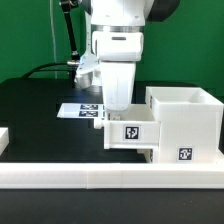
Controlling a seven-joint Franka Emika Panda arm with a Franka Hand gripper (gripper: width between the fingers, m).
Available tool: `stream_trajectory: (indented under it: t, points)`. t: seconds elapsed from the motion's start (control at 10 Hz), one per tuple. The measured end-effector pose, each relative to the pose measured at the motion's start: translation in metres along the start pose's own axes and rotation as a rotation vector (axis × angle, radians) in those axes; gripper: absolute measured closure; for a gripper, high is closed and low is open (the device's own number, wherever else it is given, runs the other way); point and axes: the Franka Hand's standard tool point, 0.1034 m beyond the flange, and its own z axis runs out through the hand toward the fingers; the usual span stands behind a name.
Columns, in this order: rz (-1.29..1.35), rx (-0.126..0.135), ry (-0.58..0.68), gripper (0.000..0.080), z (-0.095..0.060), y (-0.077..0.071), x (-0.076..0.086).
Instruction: Assemble drawer
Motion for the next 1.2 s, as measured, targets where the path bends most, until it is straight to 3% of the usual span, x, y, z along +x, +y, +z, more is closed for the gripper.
stream_trajectory:
  t: [0.6,1.2]
  points:
    - [-0.064,0.0,-0.013,0.0757,0.001,-0.001,0.0]
    - [0.015,-0.003,-0.01,0.0757,0.0,0.0,0.013]
